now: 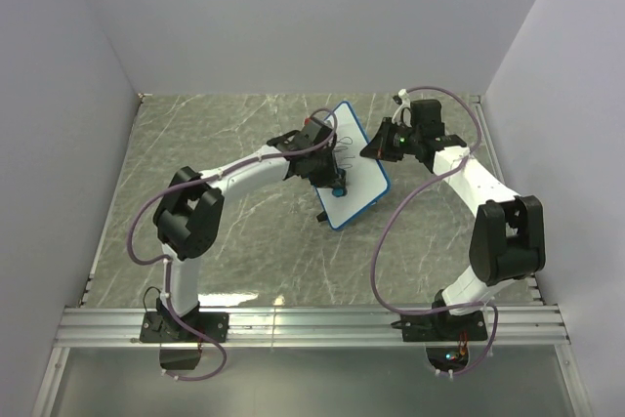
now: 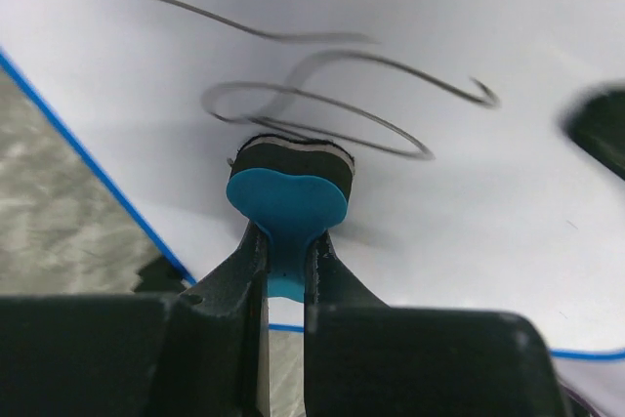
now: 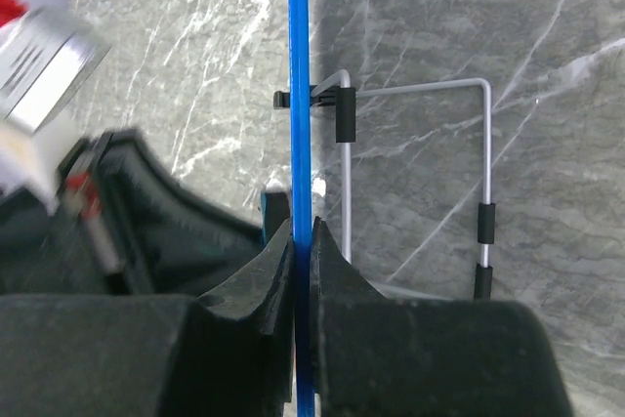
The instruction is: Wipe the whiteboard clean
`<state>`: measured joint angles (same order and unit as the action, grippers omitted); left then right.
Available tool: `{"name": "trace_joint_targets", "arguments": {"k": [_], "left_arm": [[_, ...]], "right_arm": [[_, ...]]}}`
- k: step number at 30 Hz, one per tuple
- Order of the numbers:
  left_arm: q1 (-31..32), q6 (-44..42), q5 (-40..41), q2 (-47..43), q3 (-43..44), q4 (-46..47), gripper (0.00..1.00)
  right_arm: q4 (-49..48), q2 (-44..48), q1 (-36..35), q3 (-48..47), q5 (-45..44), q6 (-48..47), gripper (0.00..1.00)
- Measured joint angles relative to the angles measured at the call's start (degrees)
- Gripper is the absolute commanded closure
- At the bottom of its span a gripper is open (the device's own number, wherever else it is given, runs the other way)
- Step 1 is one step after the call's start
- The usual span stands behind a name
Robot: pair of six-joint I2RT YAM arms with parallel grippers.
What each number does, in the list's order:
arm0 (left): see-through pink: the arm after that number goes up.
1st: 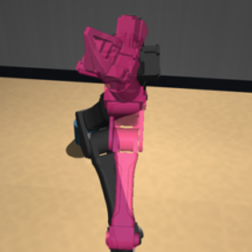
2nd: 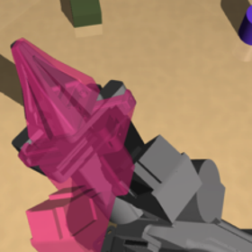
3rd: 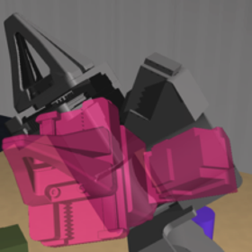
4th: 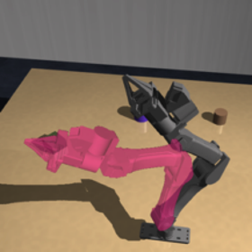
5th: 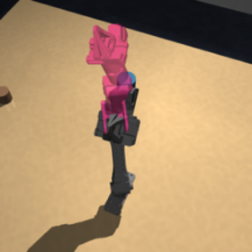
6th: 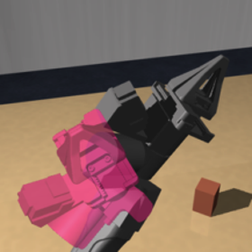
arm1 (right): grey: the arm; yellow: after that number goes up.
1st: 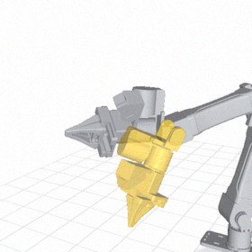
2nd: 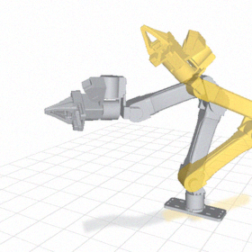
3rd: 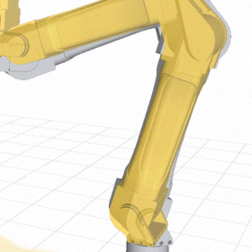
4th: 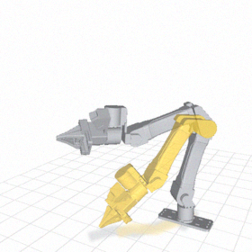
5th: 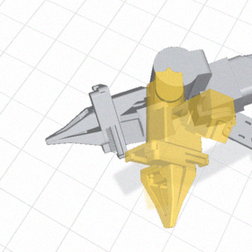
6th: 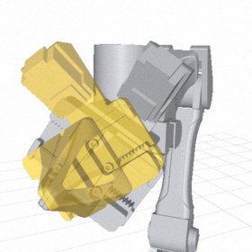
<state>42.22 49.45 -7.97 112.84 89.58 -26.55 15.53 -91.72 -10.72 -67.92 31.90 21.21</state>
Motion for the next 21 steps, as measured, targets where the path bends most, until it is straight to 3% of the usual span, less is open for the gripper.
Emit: {"name": "trace_joint_targets", "arguments": {"k": [7, 21], "left_arm": [[-3.5, -0.3, -1.5, 1.3, -1.5, 1.0, 1.0], [-2.3, -0.5, -4.7, 1.8, 2.4, 0.2, 1.0]], "right_arm": [[0.7, 0.7, -0.5, 0.0, -1.1, -0.1, 1.0], [2.8, 2.1, -0.8, 0.0, -2.1, -0.4, 1.0]]}}
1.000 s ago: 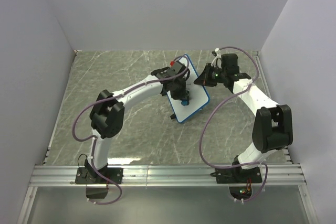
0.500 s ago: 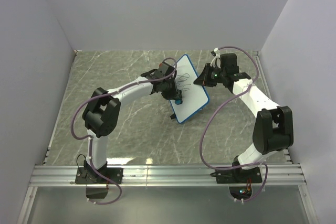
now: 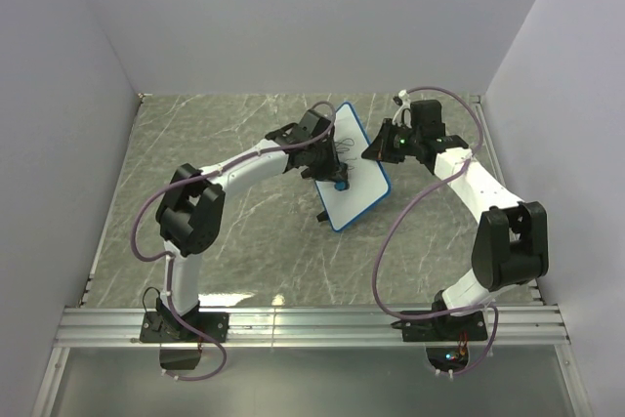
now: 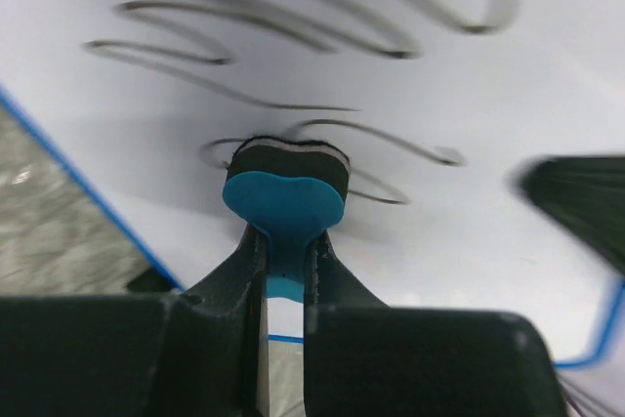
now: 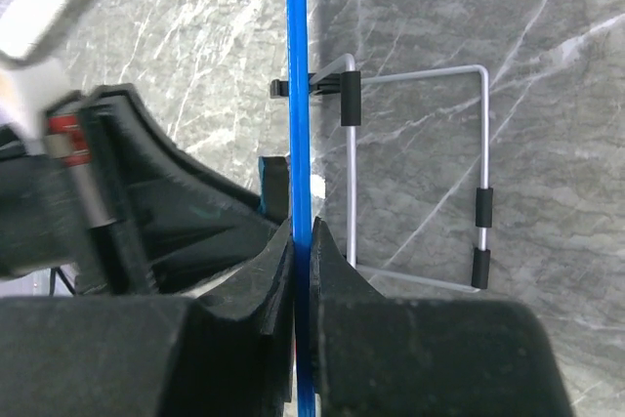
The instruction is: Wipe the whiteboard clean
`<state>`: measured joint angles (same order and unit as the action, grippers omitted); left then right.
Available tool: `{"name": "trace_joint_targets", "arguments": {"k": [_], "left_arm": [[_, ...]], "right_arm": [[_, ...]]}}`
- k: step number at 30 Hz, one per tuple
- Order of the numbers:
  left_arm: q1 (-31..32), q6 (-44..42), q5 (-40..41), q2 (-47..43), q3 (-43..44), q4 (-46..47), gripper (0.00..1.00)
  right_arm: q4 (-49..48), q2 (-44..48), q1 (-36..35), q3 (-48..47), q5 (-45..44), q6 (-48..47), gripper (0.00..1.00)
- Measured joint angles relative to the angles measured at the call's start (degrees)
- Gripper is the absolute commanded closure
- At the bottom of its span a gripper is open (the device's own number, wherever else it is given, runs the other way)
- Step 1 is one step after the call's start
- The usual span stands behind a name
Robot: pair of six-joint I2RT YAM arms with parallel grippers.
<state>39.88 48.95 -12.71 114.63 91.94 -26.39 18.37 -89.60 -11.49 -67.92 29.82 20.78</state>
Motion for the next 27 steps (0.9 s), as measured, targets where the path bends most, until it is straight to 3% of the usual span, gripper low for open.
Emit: {"name": "trace_joint_targets", "arguments": {"k": [8, 15, 27], "left_arm": [[0.0, 0.8, -5.8, 0.7, 5.6, 6.1, 1.0], [-3.4, 1.9, -11.8, 2.6, 5.4, 9.7, 1.0], [-9.6, -0.1, -10.4, 2.2, -8.4, 14.9, 1.0]], "right_arm": [[0.4, 0.4, 0.0, 0.5, -0.2, 0.4, 1.0], [0.8, 0.9, 0.0, 0.9, -0.6, 0.8, 1.0], [1.9, 1.0, -0.3, 0.8, -0.9, 1.0, 1.0]]}}
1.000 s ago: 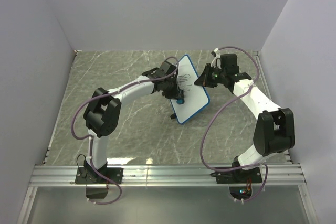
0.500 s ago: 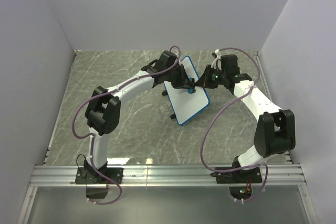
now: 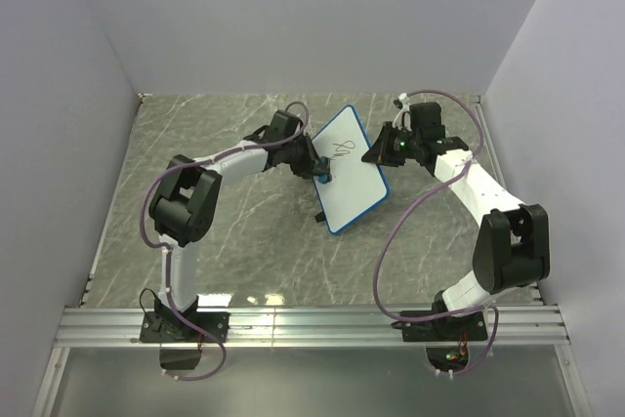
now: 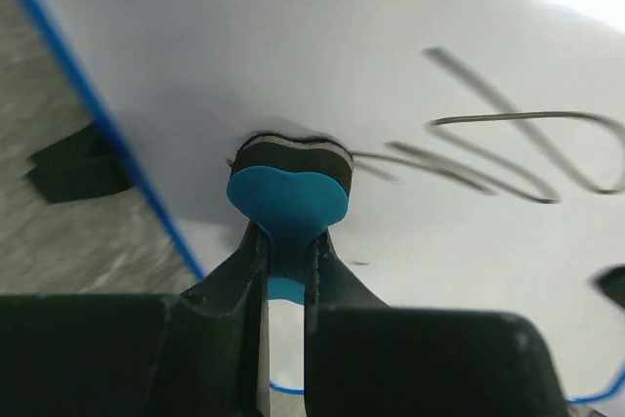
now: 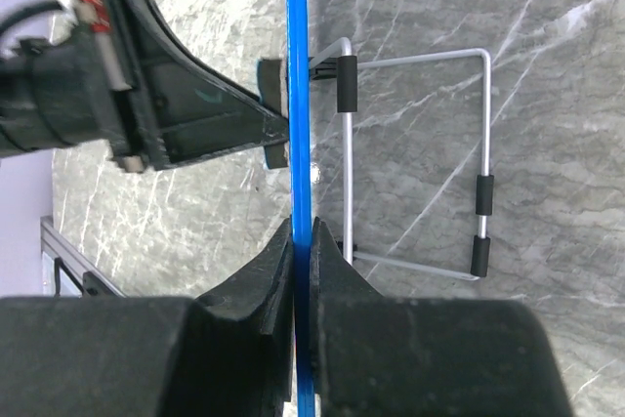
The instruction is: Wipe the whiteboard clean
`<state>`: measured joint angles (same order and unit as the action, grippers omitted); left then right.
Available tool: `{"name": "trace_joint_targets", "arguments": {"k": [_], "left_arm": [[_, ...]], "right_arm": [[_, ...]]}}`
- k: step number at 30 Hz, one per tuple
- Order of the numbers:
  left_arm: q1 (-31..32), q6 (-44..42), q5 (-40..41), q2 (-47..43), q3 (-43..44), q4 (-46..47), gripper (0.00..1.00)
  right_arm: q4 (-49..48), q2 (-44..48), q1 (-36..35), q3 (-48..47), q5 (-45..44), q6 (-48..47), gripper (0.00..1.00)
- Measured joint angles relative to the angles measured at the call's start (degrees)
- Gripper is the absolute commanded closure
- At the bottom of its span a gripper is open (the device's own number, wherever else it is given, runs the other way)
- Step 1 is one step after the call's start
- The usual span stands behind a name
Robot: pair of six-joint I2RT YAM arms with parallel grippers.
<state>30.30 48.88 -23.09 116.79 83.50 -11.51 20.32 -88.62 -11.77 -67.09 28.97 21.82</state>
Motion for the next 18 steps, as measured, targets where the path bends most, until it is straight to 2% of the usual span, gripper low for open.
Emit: {"name": "trace_joint_targets", "arguments": {"k": [4, 8, 12, 18], "left_arm": [[0.1, -1.6, 2.1, -0.9, -3.3, -0.8, 1.0], [1.7, -3.8, 5.7, -1.2, -2.0, -3.7, 1.0], [4.1, -5.6, 9.9, -1.0, 2.3, -9.5, 1.0], [7.1, -6.4, 10.2, 1.0, 12.7, -17.6, 1.0]], "right_arm": [[0.0, 0.0, -0.1, -0.1, 0.2, -0.2, 1.0], [0.1, 0.0, -0.1, -0.3, 0.4, -0.3, 1.0], [0.2, 0.0, -0.1, -0.4, 0.4, -0.4, 1.0], [0.2, 0.0, -0.1, -0.4, 0.2, -0.5, 1.0]]}}
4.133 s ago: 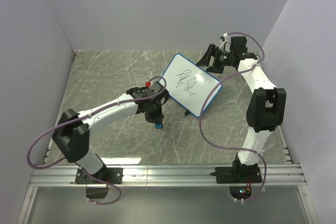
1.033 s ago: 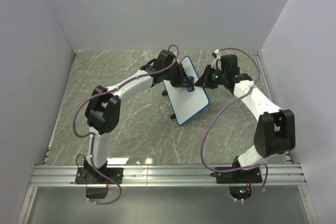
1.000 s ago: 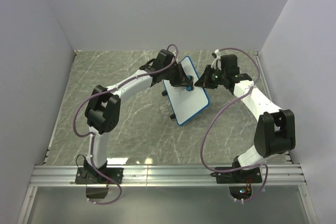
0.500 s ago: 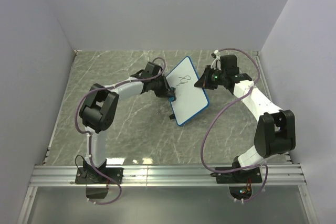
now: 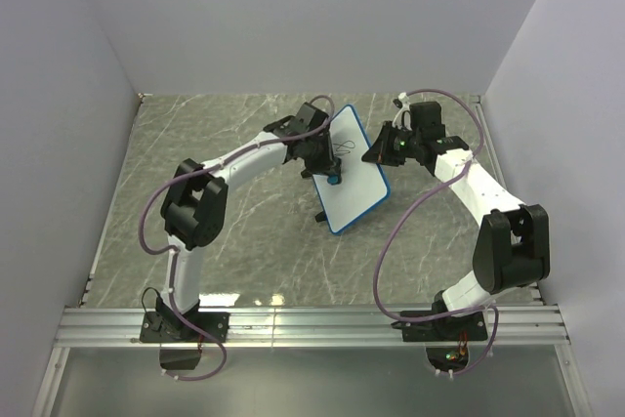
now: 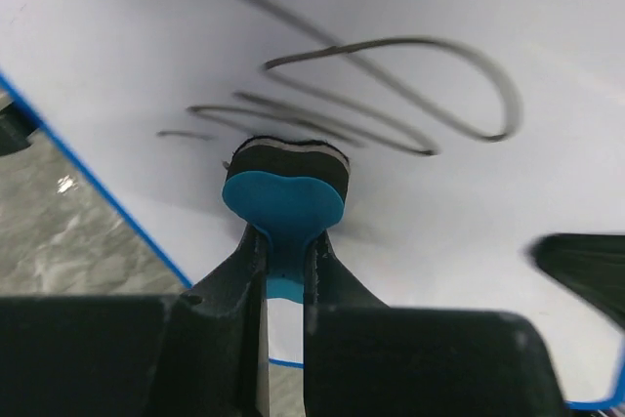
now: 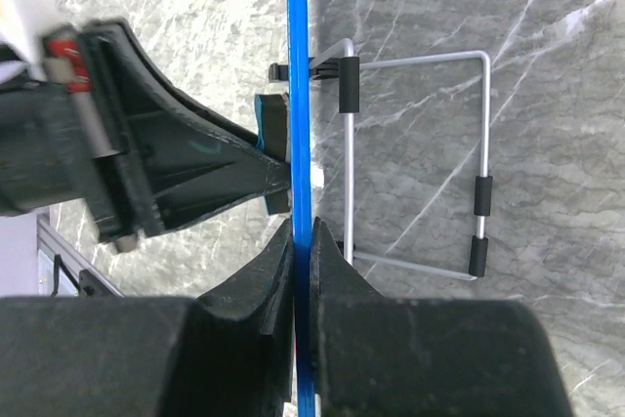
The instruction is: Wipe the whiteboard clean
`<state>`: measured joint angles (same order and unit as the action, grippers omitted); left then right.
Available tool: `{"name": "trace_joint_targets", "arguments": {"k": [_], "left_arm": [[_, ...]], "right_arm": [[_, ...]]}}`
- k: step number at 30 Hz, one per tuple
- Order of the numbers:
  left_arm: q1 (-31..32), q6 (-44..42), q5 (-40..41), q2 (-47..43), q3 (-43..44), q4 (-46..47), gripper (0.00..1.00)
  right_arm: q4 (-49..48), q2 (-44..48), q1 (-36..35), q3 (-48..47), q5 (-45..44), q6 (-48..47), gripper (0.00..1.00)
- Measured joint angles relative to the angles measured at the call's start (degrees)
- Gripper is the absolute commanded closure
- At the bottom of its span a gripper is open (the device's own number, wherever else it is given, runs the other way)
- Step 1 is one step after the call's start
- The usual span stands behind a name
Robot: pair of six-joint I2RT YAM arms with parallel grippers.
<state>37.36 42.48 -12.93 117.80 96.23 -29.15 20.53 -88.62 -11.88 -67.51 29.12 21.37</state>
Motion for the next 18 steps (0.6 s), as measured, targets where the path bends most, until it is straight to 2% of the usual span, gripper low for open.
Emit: {"name": "trace_joint_targets", "arguments": {"k": [5, 9, 18], "left_arm": [[-0.5, 0.0, -2.5, 2.1, 5.3, -2.4, 1.0], [-3.6, 0.3, -6.8, 3.7, 5.7, -1.3, 1.0], [-9.7, 0.2, -7.8, 7.0, 2.9, 2.7, 1.0]], "right_arm": [[0.1, 0.0, 0.0, 0.0, -0.2, 0.0, 1.0], [0.0, 0.0, 0.0, 0.0, -0.2, 0.3, 1.0], [0.2, 0.0, -0.3, 0.1, -0.1, 0.7, 1.0]]}}
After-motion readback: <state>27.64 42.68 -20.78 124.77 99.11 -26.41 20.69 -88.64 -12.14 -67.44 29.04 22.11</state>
